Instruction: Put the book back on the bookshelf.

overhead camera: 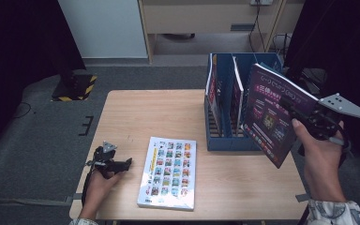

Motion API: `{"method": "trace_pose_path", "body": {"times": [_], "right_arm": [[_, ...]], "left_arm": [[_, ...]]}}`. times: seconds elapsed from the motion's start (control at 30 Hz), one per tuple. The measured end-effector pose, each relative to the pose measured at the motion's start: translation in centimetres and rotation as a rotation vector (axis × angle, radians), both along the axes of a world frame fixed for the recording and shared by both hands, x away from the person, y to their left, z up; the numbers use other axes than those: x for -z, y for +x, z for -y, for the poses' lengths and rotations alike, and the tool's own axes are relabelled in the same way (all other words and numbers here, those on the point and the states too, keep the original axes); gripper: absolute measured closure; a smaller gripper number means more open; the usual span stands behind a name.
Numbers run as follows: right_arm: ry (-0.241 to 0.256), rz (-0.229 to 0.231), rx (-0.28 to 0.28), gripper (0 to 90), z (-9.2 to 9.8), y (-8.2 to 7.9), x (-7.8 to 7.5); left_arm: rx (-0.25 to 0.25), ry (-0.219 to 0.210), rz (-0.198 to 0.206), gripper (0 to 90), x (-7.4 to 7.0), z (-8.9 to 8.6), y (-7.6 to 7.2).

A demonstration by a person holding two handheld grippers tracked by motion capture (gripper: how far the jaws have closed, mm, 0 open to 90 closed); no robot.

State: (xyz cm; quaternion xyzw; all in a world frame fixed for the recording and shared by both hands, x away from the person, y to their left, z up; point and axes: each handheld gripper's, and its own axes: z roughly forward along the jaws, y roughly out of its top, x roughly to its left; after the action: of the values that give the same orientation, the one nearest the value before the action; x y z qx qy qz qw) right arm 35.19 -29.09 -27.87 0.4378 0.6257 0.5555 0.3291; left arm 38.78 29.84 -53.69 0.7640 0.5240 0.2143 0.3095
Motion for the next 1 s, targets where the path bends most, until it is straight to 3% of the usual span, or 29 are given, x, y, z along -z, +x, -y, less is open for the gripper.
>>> {"method": "trace_pose_path", "body": {"times": [0.57, 0.67, 1.0], "right_arm": [[-0.052, 0.005, 0.131, 83.8, -2.4, 5.6, 1.1], [-0.041, 0.021, 0.164, 83.8, -2.9, 6.7, 1.2], [-0.024, 0.010, 0.220, 83.9, -4.3, 9.7, 2.0]], "left_arm": [[-0.007, 0.000, 0.000, 0.0, 0.0, 0.1, 0.0], [-0.007, 0.000, 0.000, 0.0, 0.0, 0.1, 0.0], [-0.007, 0.000, 0.000, 0.0, 0.0, 0.1, 0.0]]}}
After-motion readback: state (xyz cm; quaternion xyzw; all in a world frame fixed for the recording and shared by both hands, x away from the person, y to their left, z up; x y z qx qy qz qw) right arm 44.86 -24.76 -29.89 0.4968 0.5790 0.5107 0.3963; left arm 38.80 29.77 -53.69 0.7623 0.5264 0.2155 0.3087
